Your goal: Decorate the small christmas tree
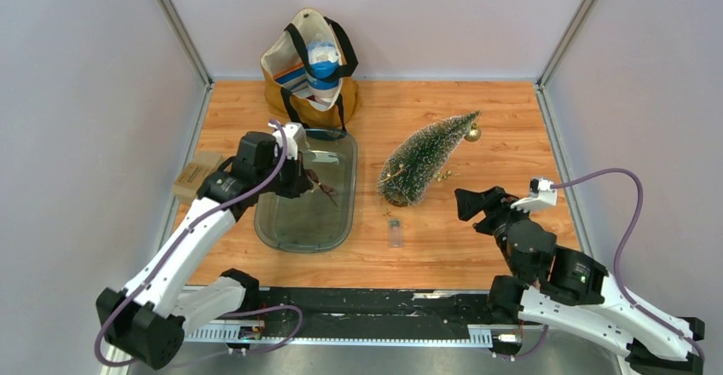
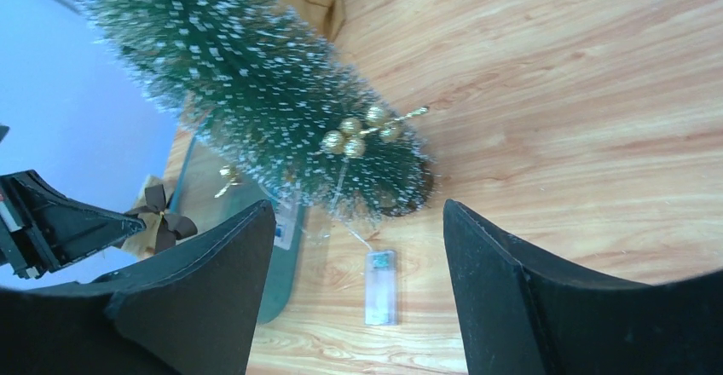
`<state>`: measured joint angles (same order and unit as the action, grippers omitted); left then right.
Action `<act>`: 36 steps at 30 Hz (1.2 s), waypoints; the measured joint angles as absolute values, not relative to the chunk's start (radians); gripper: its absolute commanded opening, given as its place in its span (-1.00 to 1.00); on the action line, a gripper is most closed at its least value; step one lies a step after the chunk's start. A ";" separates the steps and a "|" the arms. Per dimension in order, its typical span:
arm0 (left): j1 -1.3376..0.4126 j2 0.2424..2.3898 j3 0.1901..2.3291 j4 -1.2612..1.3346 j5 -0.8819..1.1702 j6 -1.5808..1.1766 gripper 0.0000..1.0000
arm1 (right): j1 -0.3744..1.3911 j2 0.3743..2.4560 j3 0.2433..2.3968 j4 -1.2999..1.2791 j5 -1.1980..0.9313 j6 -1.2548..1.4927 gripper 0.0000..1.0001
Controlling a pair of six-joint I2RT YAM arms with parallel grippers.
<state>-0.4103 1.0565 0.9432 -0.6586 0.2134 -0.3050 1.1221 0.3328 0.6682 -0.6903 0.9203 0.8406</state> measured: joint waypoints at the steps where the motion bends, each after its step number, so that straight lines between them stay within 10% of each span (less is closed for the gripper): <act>1: -0.410 1.021 0.943 -0.653 0.240 -0.305 -1.00 | 1.122 0.332 0.675 -0.682 0.904 0.828 0.50; 16: -0.421 0.827 0.943 -0.559 0.621 -0.319 -1.00 | 1.154 0.585 0.924 -0.493 0.447 0.504 0.35; 36: -0.479 0.807 0.943 -0.464 0.751 -0.390 -1.00 | 1.293 0.994 1.048 -0.383 0.341 0.467 0.43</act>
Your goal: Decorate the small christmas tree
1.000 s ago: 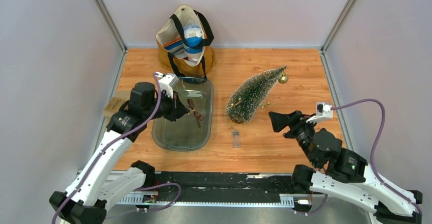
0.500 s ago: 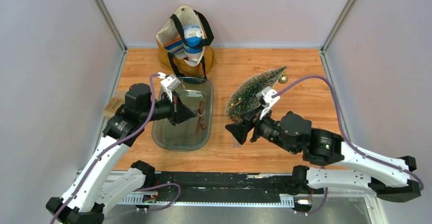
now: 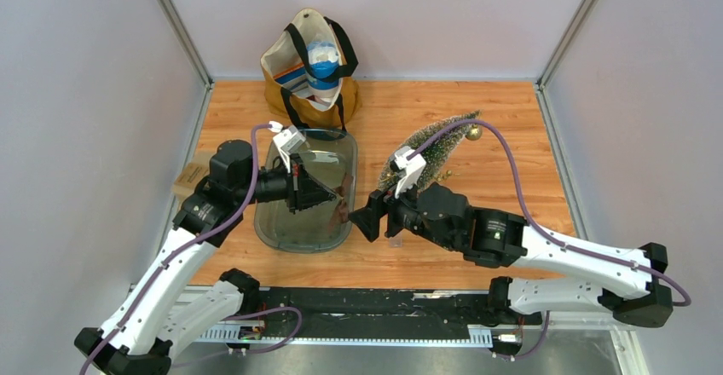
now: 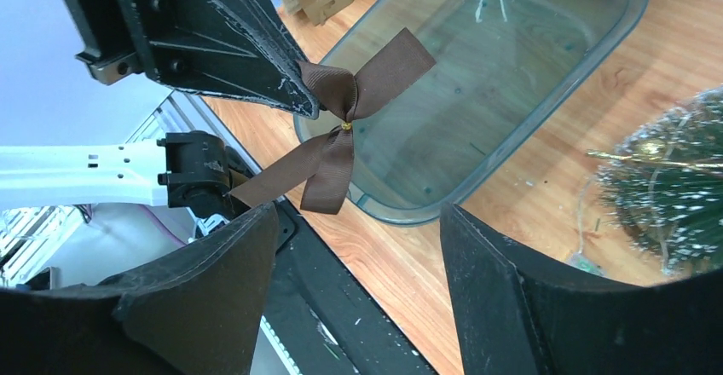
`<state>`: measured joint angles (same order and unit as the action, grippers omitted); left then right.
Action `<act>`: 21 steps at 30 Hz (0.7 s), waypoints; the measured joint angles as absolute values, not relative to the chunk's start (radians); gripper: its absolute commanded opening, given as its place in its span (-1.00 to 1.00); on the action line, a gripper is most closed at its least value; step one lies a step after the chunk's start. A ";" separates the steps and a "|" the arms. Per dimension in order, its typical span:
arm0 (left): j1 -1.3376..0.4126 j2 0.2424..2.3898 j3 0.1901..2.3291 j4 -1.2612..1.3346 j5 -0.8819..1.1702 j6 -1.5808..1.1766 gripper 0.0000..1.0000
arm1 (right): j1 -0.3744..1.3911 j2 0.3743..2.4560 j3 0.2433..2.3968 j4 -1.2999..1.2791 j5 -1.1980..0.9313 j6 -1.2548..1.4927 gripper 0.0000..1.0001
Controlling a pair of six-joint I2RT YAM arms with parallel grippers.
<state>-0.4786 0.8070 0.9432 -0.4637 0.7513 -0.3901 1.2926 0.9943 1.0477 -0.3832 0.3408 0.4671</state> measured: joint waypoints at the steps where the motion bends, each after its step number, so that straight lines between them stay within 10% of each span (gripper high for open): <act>1: -0.480 0.805 0.943 -0.459 0.753 -0.393 -1.00 | 1.291 1.011 1.052 -0.381 0.337 0.480 0.42; 21: -0.484 0.746 0.902 -0.372 0.741 -0.448 -1.00 | 1.193 1.096 1.036 -0.238 0.094 0.694 0.37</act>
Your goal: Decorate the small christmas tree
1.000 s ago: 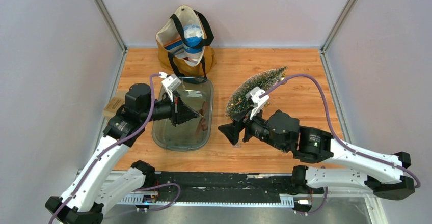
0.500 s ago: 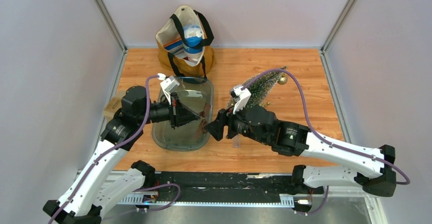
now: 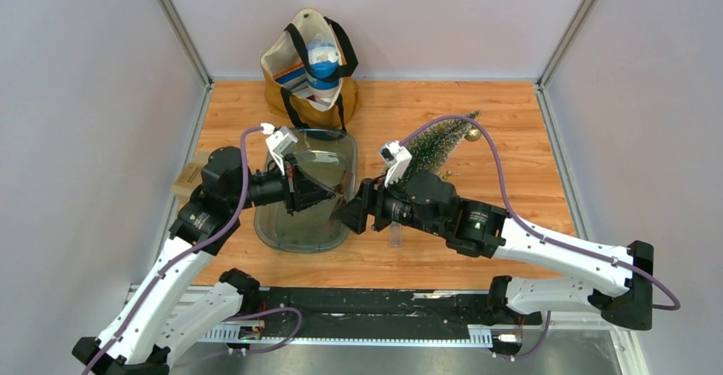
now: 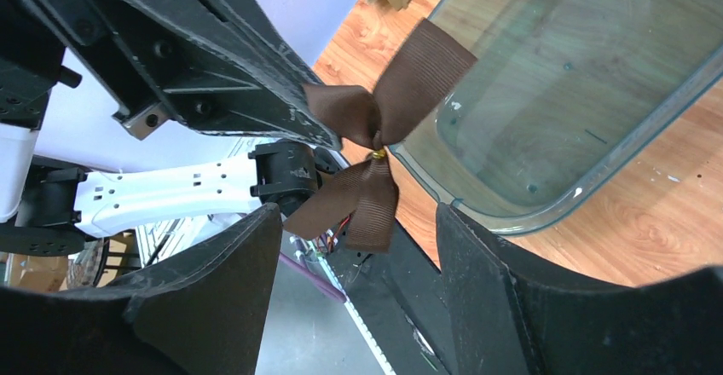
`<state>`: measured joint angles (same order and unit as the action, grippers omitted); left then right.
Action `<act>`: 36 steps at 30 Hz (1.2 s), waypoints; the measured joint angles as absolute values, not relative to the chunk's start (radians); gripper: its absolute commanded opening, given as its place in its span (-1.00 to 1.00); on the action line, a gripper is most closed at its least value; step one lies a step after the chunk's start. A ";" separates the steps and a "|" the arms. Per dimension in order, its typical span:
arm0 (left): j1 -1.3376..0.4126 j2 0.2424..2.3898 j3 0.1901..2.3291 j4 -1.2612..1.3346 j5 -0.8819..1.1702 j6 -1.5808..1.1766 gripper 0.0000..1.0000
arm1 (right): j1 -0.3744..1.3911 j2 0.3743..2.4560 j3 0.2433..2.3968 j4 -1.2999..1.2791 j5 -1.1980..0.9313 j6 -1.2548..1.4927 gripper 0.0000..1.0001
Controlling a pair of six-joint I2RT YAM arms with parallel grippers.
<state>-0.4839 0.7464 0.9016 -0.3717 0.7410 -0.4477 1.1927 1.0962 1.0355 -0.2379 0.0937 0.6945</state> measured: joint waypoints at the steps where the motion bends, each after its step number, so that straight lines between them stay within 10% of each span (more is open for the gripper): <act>1: -0.484 0.746 0.902 -0.367 0.739 -0.448 -1.00 | 1.188 1.096 1.030 -0.234 0.090 0.701 0.36; 19: -0.484 0.735 0.890 -0.325 0.731 -0.470 -1.00 | 1.135 1.111 0.966 -0.110 -0.020 0.782 0.14; 36: -0.484 0.719 0.883 -0.321 0.723 -0.470 -0.99 | 1.135 1.124 0.962 -0.073 -0.022 0.795 -0.87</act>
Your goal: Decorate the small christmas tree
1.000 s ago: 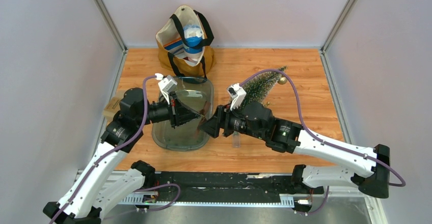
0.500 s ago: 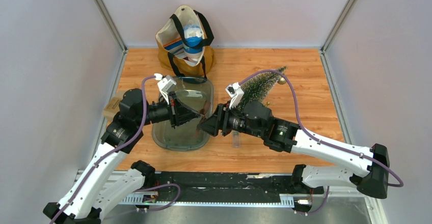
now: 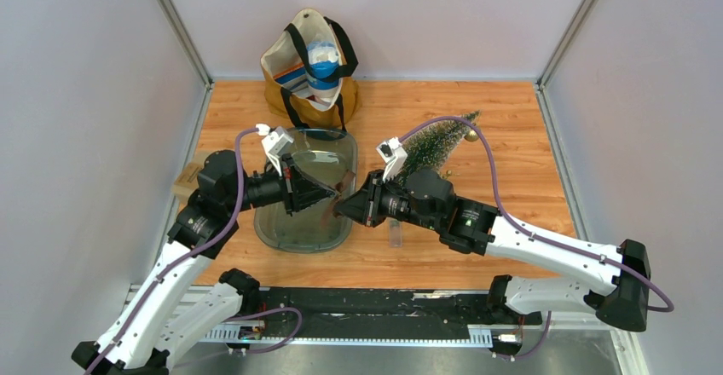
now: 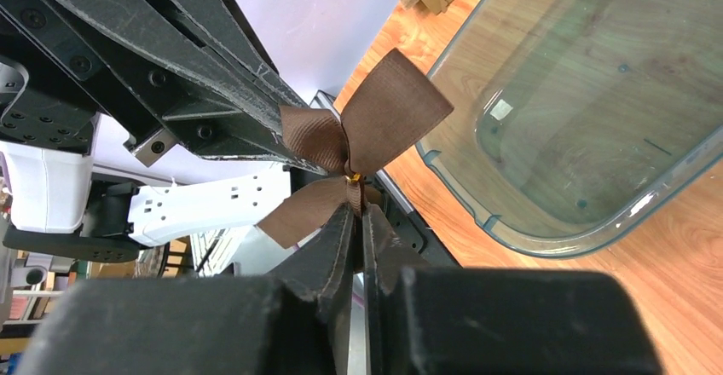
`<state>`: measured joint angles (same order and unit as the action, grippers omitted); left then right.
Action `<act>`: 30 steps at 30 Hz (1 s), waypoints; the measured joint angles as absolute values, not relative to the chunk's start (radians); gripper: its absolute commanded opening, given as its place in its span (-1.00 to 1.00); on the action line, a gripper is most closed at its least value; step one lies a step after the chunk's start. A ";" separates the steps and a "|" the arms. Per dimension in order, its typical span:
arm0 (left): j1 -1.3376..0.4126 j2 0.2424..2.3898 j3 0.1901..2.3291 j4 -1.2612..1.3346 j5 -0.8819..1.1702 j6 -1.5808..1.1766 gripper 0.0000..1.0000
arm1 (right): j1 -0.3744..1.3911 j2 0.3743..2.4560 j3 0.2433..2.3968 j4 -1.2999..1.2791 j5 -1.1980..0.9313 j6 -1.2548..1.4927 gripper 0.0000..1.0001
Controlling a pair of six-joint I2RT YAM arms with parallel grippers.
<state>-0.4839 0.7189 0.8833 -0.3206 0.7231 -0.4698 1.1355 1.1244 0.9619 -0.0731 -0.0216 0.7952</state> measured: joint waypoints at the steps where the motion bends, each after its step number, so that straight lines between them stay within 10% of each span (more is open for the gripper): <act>1: -0.484 0.718 0.883 -0.324 0.720 -0.469 -0.99 | 1.135 1.124 0.962 -0.073 -0.020 0.792 -0.90; 7: -0.484 0.722 0.884 -0.367 0.682 -0.448 -0.85 | 1.135 1.119 0.962 -0.087 -0.016 0.775 -1.00; 21: -0.484 0.727 0.900 -0.501 0.526 -0.399 0.46 | 1.135 1.118 0.977 -0.223 0.037 0.700 -1.00; 30: -0.484 0.725 0.910 -0.522 0.402 -0.518 0.61 | 1.135 1.119 0.985 -0.318 0.081 0.637 -1.00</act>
<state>-0.4835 0.7254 0.9096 -0.5220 0.4019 -0.5182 1.1355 1.1187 0.9852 -0.3183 0.0811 0.6373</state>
